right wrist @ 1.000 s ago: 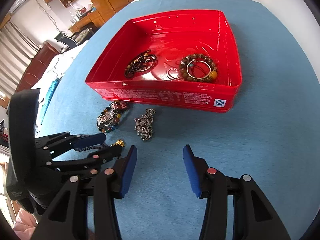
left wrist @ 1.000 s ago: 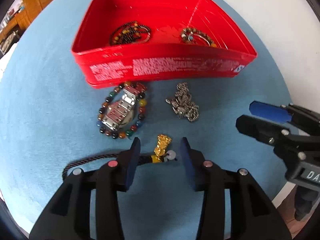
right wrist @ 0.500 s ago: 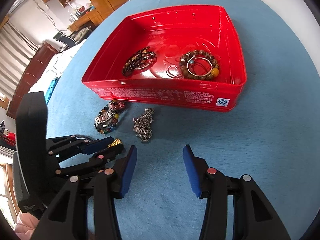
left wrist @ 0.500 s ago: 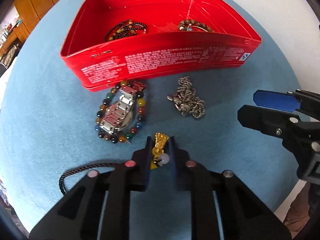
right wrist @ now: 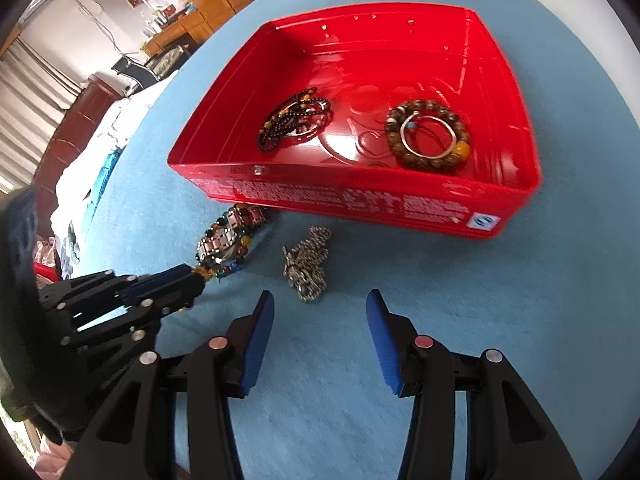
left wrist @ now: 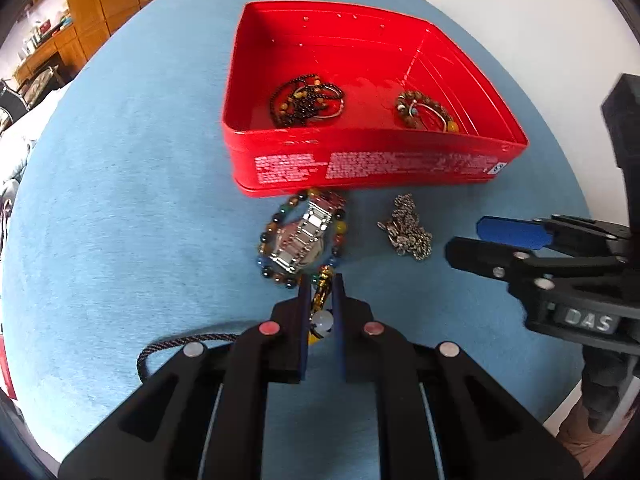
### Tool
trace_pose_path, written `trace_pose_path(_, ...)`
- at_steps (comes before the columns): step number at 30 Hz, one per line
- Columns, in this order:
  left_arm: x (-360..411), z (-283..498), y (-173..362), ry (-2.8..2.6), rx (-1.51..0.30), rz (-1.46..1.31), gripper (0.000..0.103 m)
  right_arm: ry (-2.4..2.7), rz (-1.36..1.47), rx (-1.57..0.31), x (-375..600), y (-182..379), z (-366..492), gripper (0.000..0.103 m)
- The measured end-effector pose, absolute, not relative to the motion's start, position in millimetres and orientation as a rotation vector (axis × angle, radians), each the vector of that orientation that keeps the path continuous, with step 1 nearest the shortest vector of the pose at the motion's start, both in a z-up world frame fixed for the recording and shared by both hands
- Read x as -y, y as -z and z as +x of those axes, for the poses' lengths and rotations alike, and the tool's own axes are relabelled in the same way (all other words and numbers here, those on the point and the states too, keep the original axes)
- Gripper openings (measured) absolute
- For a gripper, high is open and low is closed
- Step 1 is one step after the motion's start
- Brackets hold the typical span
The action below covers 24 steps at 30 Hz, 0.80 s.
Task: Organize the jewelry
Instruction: 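Grasp the gold charm on the black cord with the left tool, then grasp the silver chain with the right tool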
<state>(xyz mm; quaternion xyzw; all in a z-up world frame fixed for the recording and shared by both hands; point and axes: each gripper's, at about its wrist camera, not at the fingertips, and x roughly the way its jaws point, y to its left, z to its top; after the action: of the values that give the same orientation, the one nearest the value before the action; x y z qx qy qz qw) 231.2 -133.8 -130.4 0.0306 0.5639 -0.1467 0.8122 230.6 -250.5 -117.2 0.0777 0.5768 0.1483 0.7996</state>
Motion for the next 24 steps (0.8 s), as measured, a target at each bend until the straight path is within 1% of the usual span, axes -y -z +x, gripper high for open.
trace_pose_path(11, 114, 229, 136, 0.310, -1.225, 0.024, 0.008, -0.317, 0.127, -1.300, 222, 139, 257, 0.048)
trace_pose_path(17, 105, 236, 135, 0.290, -1.220, 0.006, 0.008, -0.310, 0.077, -1.289, 215, 143, 260, 0.048)
trace_pose_path(19, 104, 239, 134, 0.281, -1.216, 0.001, 0.008, -0.286, 0.030, -1.276, 210, 144, 259, 0.039)
trace_pose_path(20, 103, 240, 134, 0.276, -1.213, -0.002, 0.008, -0.277, 0.017, -1.270, 209, 145, 259, 0.036)
trace_pose_path(22, 102, 241, 133, 0.270, -1.212, -0.007, 0.008, -0.269, 0.020, -1.268, 210, 145, 259, 0.025)
trace_pose_path(23, 101, 241, 133, 0.269, -1.213, -0.010, 0.008, -0.274, 0.037, -1.269, 212, 145, 259, 0.025)
trace_pose_path(24, 101, 242, 133, 0.266, -1.213, -0.013, 0.008, -0.276, 0.040, -1.268, 213, 145, 258, 0.022)
